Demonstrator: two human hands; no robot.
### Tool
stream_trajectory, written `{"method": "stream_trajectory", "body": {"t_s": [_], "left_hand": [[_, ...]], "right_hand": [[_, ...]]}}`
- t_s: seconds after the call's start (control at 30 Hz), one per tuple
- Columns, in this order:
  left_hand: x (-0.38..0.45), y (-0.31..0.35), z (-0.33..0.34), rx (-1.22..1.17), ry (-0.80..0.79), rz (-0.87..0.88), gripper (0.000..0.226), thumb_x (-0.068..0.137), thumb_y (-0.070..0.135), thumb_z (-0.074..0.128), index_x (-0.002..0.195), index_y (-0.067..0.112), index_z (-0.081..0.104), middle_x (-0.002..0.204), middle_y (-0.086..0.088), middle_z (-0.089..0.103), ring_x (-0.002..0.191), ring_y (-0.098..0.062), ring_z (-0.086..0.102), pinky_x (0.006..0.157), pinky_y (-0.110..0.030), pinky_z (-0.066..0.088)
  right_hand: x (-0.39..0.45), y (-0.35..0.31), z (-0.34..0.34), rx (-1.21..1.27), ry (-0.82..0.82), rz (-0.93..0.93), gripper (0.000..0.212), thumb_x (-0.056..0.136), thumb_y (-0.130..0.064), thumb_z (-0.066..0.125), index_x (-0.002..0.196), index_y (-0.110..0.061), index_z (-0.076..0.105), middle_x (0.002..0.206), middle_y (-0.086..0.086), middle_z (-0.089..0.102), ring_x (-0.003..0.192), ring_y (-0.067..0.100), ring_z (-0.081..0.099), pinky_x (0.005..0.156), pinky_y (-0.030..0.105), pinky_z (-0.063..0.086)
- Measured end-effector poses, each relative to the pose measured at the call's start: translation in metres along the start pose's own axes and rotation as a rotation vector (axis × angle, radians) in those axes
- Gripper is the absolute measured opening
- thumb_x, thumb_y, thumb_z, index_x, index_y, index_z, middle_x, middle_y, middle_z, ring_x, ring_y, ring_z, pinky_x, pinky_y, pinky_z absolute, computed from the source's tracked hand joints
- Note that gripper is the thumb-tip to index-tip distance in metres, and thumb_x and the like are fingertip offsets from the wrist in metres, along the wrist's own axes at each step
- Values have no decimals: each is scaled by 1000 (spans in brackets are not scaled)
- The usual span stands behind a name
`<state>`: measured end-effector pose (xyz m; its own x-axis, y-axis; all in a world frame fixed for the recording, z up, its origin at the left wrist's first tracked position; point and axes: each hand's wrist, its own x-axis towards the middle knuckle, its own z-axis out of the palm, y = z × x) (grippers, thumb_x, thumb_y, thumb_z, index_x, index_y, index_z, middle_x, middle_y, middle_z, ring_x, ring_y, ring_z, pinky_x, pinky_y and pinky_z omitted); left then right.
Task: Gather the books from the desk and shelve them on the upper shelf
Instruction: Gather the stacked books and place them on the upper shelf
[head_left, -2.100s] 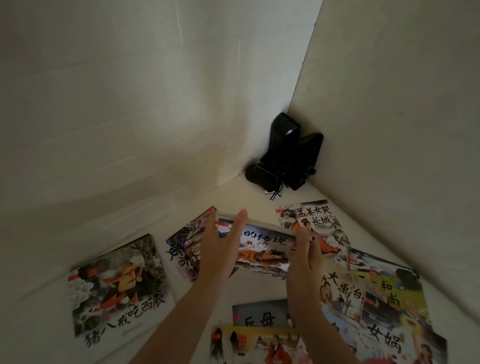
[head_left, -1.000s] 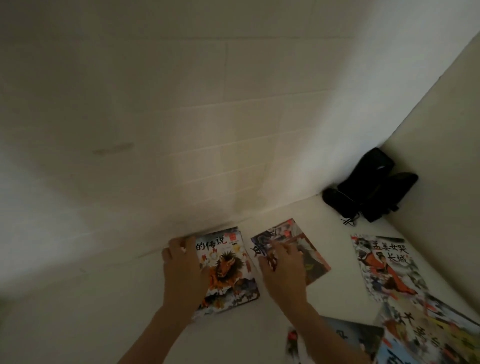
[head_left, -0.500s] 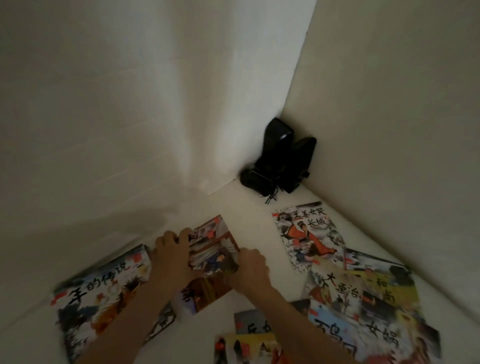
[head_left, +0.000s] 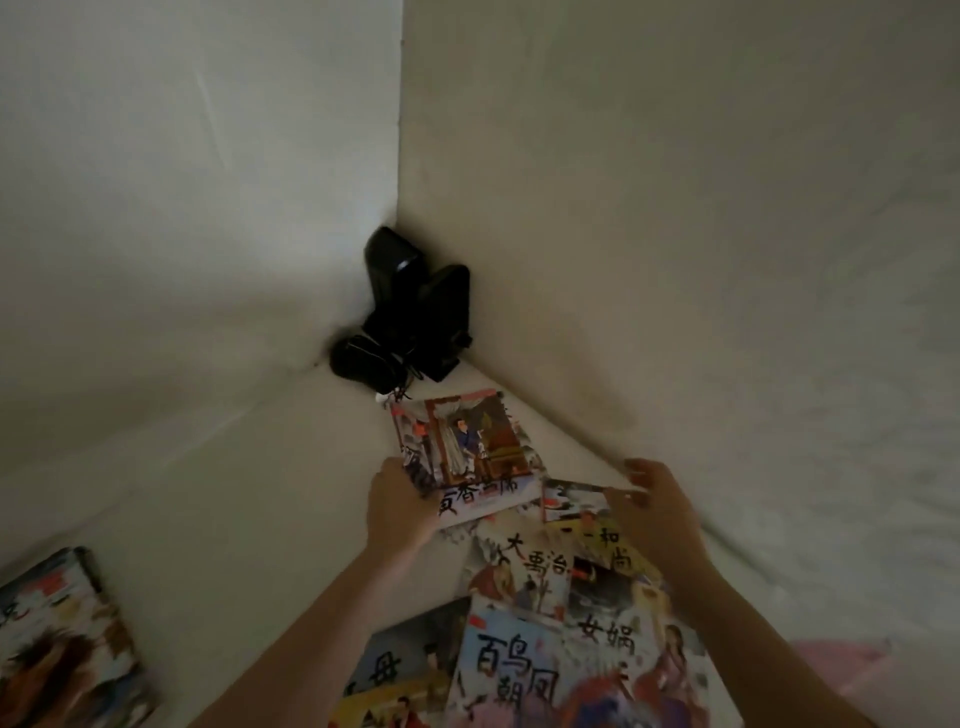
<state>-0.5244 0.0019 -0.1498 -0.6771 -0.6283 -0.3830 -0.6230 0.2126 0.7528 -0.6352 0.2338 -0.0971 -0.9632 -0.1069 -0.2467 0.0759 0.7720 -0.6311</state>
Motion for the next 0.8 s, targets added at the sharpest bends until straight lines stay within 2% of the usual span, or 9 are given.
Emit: {"method": "stream_trajectory", "body": {"t_s": [0.07, 0.2, 0.3, 0.43, 0.5, 0.63, 0.7, 0.77, 0.8], "left_hand": [[-8, 8, 12, 114, 85, 41, 67, 74, 26, 79, 123, -3, 43, 120, -22, 47, 109, -35, 48, 85, -39, 45], [-17, 25, 24, 310, 112, 45, 105, 70, 39, 81, 141, -7, 18, 131, -24, 35, 120, -35, 35, 102, -39, 31], [-15, 38, 31, 258, 95, -81, 116, 66, 37, 85, 144, -6, 12, 136, -26, 28, 124, -38, 33, 105, -40, 31], [1, 53, 40, -17, 131, -361, 98, 63, 29, 88, 136, 7, 27, 132, -23, 36, 119, -38, 43, 99, -46, 45], [6, 59, 43, -123, 133, -446, 88, 63, 27, 87, 130, 11, 32, 126, -20, 44, 112, -36, 50, 87, -44, 52], [24, 54, 44, -245, 138, -558, 73, 61, 23, 86, 118, 9, 42, 116, -20, 55, 91, -31, 59, 73, -42, 57], [31, 52, 43, -407, 38, -523, 47, 70, 15, 78, 108, 6, 53, 116, -16, 60, 81, -27, 62, 66, -38, 56], [32, 53, 40, -510, -20, -499, 14, 81, 4, 66, 88, 9, 56, 124, -18, 60, 99, -33, 64, 78, -42, 57], [33, 51, 40, -544, -14, -498, 11, 84, 1, 62, 84, 9, 55, 127, -21, 58, 108, -36, 62, 86, -44, 55]], "right_hand": [[-7, 27, -15, -150, 8, 70, 65, 80, -34, 75, 134, -17, 43, 129, 15, 52, 110, 32, 57, 93, 40, 48], [-13, 60, -21, -144, -34, 204, 112, 59, -44, 89, 146, -10, 26, 140, 24, 41, 127, 41, 44, 105, 49, 41], [-13, 65, -7, -179, -1, 223, 122, 53, -43, 92, 146, -11, 20, 137, 23, 41, 125, 43, 43, 103, 53, 41], [-9, 68, 2, -196, 2, 240, 121, 48, -44, 93, 144, -14, 24, 131, 21, 44, 122, 42, 46, 100, 51, 43], [-4, 70, 0, -213, -42, 274, 116, 47, -46, 93, 138, -12, 31, 128, 18, 48, 120, 38, 47, 98, 46, 44], [2, 74, -2, -247, -75, 289, 102, 46, -51, 91, 126, -10, 43, 121, 12, 51, 115, 31, 49, 96, 41, 46], [2, 75, -2, -291, -102, 267, 95, 50, -55, 87, 124, -12, 46, 120, 11, 51, 115, 30, 47, 97, 41, 44], [-2, 76, -3, -284, -95, 248, 89, 54, -54, 86, 123, -14, 46, 117, 9, 47, 113, 29, 46, 96, 41, 42], [-4, 77, -3, -267, -76, 231, 87, 55, -53, 86, 122, -14, 46, 116, 8, 47, 112, 29, 46, 96, 41, 43]]}}
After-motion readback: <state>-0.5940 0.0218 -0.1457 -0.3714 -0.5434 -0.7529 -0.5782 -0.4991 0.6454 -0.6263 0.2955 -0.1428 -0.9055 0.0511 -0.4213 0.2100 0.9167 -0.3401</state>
